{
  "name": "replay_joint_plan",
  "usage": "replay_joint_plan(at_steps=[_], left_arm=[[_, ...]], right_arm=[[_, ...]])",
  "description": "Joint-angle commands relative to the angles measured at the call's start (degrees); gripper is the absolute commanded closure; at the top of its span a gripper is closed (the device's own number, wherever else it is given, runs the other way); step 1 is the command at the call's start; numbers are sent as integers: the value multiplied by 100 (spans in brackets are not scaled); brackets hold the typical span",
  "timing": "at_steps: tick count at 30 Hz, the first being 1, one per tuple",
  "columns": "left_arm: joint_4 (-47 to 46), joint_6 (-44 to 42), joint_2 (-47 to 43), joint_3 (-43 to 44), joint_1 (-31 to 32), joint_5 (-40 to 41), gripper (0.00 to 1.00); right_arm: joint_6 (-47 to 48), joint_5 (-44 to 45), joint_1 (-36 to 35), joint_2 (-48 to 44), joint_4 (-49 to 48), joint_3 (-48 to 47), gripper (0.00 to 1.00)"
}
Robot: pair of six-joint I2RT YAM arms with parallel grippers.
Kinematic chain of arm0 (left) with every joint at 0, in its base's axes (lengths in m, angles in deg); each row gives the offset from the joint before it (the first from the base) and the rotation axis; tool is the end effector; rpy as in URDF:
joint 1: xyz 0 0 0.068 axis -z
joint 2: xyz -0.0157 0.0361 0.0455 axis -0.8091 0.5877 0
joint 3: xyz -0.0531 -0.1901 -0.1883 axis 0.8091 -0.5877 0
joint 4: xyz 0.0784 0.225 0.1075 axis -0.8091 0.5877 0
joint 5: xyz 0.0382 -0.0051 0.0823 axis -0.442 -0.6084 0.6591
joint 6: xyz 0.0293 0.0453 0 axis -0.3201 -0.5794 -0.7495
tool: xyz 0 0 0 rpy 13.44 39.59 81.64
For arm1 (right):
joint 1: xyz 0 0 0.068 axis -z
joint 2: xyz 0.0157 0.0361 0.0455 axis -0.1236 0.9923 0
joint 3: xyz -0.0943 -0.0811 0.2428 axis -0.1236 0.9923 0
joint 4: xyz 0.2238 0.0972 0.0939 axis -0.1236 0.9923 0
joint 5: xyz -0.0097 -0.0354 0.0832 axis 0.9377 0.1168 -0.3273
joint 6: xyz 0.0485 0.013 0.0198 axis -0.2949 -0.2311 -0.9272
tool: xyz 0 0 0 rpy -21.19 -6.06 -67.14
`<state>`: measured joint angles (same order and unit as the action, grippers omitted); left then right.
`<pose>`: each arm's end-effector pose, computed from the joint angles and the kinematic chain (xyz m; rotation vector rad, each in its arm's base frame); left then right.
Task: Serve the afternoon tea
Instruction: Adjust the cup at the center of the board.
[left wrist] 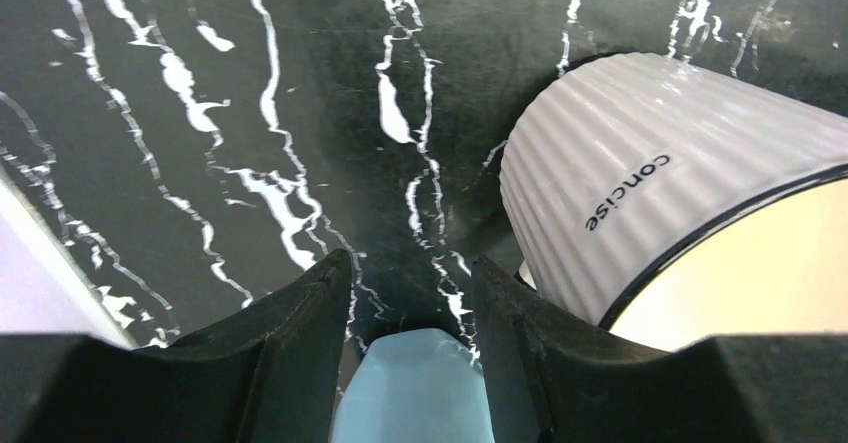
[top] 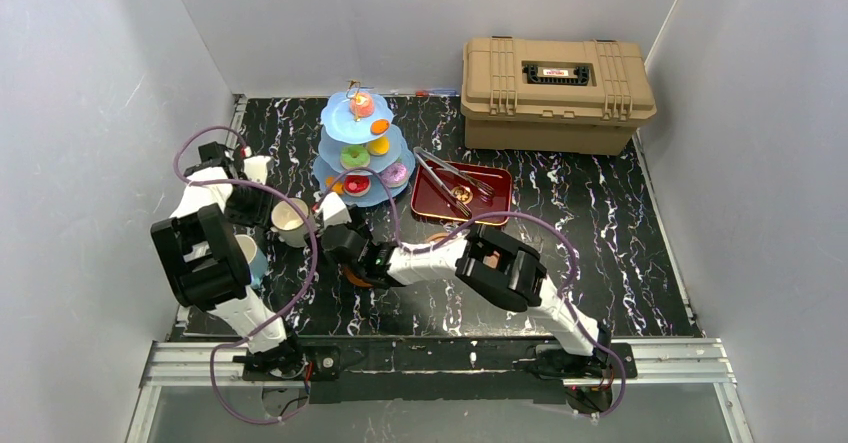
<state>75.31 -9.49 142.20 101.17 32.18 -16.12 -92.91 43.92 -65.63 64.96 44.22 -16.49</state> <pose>0.3135 0.1180 0.2064 0.2581 2.6922 -0.0067 0.1724 0.4891 0.1585 -0.5693 1.8319 0.4910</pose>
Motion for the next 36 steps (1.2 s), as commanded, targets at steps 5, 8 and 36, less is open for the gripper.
replay_joint_plan(at_steps=[5, 8, 36], left_arm=[[455, -417, -734, -388, 214, -956, 52], [692, -457, -814, -400, 270, -954, 52], [1911, -1280, -1633, -626, 361, -1759, 49]], right_arm=[[-392, -74, 175, -591, -286, 490, 5], [-387, -19, 180, -648, -267, 530, 5], [89, 257, 421, -683, -236, 176, 2]])
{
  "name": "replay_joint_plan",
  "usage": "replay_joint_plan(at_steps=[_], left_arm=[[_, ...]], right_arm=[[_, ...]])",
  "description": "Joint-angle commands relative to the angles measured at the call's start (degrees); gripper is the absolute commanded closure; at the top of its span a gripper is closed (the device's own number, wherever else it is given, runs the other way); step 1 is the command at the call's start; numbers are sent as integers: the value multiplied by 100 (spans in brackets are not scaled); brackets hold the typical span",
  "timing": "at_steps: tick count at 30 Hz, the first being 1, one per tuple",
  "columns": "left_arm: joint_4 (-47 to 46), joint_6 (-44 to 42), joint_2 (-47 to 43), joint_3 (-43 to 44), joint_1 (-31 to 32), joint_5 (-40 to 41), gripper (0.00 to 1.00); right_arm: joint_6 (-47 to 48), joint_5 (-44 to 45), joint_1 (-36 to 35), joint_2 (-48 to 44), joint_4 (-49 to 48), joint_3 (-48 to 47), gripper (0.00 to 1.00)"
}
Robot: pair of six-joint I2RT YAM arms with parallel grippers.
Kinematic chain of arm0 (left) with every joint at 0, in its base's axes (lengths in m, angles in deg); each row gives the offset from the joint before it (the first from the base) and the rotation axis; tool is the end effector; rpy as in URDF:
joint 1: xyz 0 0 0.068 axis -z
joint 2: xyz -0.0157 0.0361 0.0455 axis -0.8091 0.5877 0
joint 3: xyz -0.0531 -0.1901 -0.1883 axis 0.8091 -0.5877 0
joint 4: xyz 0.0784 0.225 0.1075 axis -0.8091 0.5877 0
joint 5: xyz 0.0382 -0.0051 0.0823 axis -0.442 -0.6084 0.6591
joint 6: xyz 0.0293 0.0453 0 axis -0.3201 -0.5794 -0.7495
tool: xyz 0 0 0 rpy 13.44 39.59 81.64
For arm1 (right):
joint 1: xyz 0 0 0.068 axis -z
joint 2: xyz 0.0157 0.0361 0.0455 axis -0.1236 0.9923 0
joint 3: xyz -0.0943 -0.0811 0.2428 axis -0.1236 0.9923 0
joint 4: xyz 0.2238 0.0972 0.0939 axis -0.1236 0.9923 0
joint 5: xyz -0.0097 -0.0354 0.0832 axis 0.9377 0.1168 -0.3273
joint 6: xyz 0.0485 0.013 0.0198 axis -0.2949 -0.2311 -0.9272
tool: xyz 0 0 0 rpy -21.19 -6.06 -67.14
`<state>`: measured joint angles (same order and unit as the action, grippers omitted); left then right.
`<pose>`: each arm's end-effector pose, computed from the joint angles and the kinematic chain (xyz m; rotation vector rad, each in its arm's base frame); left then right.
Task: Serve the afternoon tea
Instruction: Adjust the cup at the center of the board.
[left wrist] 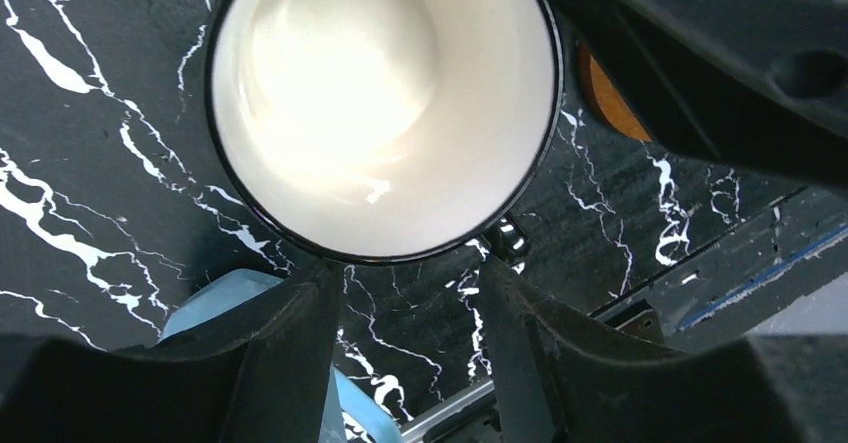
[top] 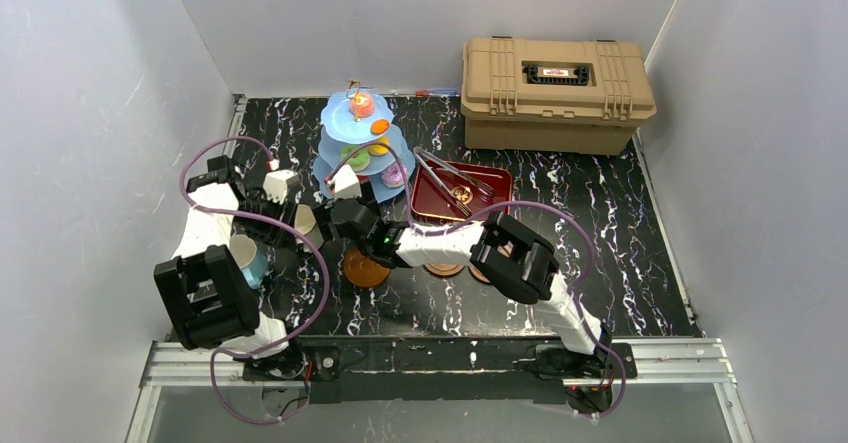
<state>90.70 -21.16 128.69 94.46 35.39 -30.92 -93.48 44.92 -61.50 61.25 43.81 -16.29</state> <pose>0.2543 0.0691 0.2333 0.6215 2.6087 -0.3743 0.2060 0.4711 0.1903 -0.4399 1.8031 0.4836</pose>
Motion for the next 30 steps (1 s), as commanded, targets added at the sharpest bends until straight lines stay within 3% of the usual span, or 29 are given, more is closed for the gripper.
replay_joint_plan(at_steps=[1, 11, 19, 27, 30], left_arm=[[400, -90, -309, 97, 42, -288, 48], [2060, -173, -294, 1651, -351, -832, 32], [2108, 271, 42, 2683, -1078, -533, 25], [2257, 139, 344, 3139, -1736, -477, 22], [2239, 56, 297, 3125, -1879, -470, 22]], right_arm=[[146, 173, 6, -426, -170, 285, 1], [229, -248, -436, -1514, 166, 1324, 1], [230, -811, -847, -810, 816, 35, 2], [196, -530, -927, 25, 1508, -1208, 2], [212, -348, -927, 219, 1627, -1456, 6]])
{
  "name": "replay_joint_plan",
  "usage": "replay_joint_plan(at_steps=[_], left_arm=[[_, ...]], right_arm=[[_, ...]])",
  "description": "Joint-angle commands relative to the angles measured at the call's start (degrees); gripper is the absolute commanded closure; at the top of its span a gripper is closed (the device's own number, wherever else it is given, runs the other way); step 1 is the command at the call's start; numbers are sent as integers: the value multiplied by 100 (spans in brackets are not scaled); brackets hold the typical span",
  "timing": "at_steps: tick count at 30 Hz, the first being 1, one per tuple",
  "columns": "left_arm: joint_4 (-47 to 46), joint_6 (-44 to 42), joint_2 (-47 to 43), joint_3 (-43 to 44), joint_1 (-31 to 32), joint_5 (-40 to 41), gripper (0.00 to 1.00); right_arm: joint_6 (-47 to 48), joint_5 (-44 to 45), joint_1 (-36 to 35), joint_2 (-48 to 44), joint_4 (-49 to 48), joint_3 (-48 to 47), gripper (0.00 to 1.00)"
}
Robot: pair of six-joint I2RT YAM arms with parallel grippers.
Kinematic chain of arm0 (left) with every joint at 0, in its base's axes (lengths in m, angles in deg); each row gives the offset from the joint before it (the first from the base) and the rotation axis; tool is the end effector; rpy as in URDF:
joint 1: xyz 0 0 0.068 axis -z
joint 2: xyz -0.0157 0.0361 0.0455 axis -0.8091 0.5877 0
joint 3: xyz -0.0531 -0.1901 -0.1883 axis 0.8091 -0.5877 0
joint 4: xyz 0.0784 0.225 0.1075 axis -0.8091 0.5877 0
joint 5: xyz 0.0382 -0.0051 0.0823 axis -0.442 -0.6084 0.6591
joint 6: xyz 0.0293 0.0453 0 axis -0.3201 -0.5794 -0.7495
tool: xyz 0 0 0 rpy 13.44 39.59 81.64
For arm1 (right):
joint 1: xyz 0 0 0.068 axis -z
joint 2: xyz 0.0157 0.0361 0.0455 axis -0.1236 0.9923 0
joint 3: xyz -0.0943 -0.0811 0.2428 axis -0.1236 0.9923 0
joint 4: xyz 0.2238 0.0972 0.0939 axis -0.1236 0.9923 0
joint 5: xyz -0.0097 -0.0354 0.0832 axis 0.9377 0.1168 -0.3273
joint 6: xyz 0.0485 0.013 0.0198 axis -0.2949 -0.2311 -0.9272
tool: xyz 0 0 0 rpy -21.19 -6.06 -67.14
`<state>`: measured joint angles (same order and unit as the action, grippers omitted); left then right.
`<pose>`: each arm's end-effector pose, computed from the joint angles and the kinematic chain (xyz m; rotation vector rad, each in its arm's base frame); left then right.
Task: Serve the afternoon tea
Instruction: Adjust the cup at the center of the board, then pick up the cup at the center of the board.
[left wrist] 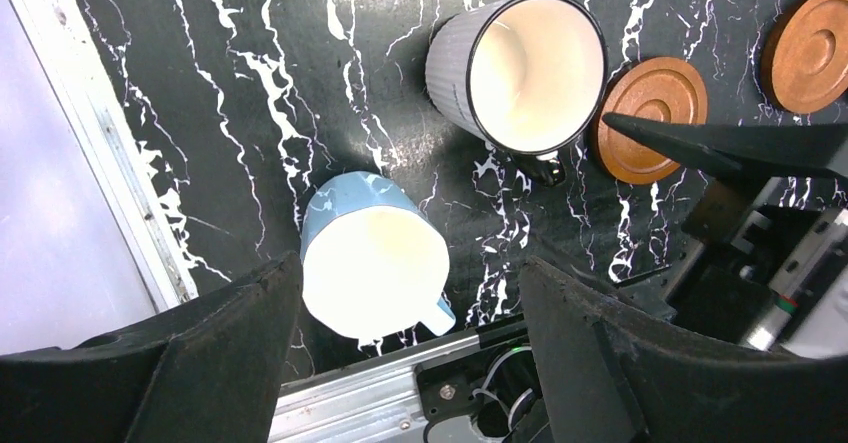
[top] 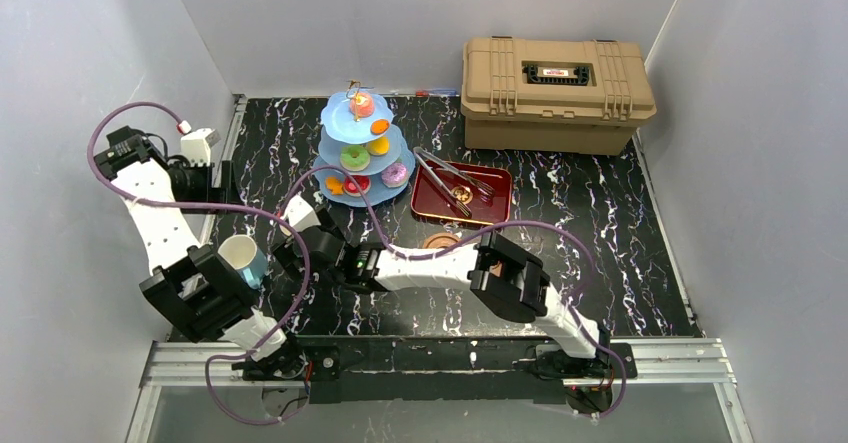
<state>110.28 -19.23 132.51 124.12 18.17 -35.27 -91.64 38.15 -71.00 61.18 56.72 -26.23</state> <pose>0.2404 0.1513 0.3519 0.2199 2.5239 -0.2687 0.1247 0.5127 0.2266 -0.7419 1.7969 0.6372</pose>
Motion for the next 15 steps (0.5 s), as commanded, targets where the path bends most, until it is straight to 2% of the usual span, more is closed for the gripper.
replay_joint_plan(at_steps=[1, 10, 13, 15], left_arm=[[265, -159, -88, 147, -195, -35, 22], [172, -273, 62, 113, -413, 176, 22], [99, -422, 92, -10, -461, 379, 22], [93, -573, 130, -89, -507, 511, 23]], right_arm=[[24, 345, 23, 285, 344, -528, 8], [165, 499, 39, 710, 183, -871, 30], [249, 556, 49, 709, 47, -810, 47], [315, 646, 66, 681, -2, -765, 67]])
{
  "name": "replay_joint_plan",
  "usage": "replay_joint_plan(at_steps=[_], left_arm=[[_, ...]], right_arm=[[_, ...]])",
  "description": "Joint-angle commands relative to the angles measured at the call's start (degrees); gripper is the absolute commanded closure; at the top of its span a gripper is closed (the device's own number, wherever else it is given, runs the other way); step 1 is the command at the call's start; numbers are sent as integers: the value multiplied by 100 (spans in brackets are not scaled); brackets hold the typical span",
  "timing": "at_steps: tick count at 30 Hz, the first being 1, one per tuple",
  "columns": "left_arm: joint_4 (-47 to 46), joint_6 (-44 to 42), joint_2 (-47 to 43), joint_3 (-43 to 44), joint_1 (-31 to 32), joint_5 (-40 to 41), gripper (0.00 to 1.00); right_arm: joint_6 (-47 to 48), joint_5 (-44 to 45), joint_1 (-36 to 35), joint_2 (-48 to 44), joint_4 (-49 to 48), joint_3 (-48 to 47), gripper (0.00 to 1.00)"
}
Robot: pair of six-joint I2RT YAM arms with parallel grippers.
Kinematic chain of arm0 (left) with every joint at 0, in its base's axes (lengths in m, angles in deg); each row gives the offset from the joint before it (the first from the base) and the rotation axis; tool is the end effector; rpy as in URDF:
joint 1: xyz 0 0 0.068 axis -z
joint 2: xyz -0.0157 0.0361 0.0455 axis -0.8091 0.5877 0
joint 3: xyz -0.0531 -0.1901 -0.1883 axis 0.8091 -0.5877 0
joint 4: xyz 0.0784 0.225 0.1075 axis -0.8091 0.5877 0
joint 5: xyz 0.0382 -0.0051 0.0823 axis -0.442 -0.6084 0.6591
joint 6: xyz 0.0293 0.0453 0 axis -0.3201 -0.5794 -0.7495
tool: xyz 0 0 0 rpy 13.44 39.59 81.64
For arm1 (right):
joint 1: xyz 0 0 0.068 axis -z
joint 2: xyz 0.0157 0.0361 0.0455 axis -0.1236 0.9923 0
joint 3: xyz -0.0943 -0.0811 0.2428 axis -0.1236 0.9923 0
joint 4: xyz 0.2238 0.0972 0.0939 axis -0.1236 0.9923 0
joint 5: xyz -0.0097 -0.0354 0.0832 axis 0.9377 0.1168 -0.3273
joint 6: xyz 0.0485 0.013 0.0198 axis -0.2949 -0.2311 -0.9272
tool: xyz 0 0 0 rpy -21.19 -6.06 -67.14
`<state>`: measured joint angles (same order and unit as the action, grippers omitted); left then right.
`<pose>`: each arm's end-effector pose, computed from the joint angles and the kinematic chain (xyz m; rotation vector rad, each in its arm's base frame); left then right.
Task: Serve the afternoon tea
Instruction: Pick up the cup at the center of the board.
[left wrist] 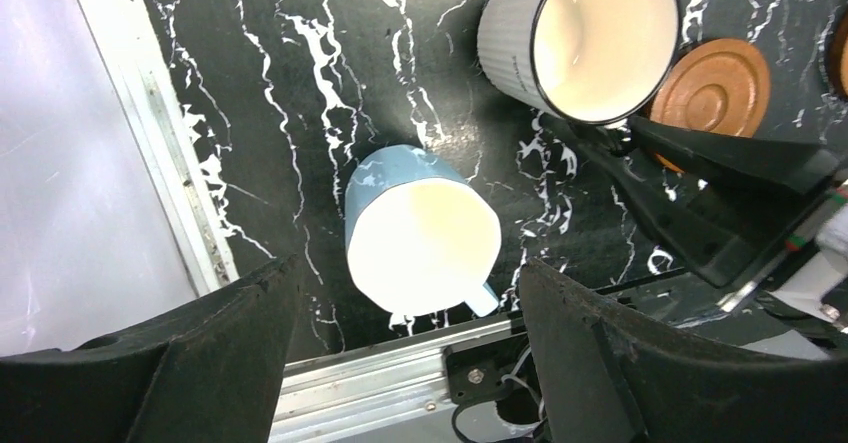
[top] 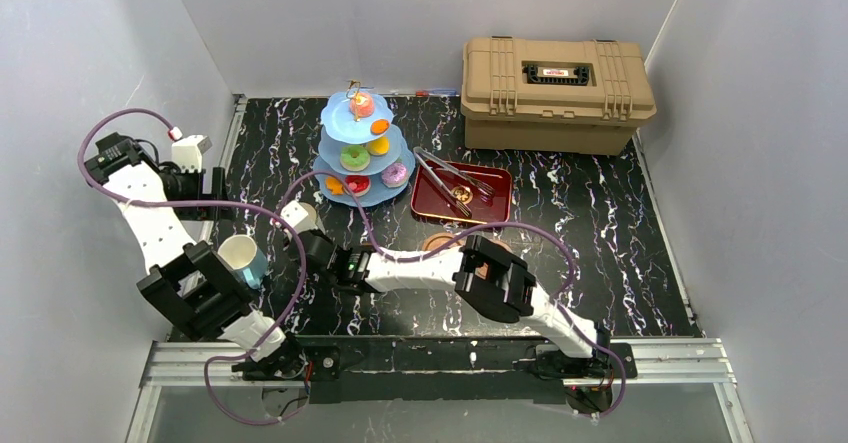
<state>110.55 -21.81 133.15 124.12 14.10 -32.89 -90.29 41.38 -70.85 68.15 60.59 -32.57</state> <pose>0.2301 0.1705 0.3481 0.1741 2.5603 -0.1971 0.1317 0.5309 0.1954 -0.7666 1.8298 0.5131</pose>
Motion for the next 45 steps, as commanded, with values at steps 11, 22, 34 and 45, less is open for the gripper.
replay_joint_plan(at_steps=[11, 22, 34, 45], left_arm=[[-359, -1544, -259, -1347, -369, 1172, 26], [-390, -2584, -109, -2226, -718, 1264, 28], [238, -2562, 118, -1621, -721, 470, 27], [1123, -2821, 307, -770, -720, 126, 13]], right_arm=[[612, 415, 322, -619, -825, 558, 99], [969, 256, 533, -1826, -909, 1510, 99], [632, 440, 536, -3925, -742, 3650, 99], [316, 1072, 536, -5523, -222, 5292, 99]])
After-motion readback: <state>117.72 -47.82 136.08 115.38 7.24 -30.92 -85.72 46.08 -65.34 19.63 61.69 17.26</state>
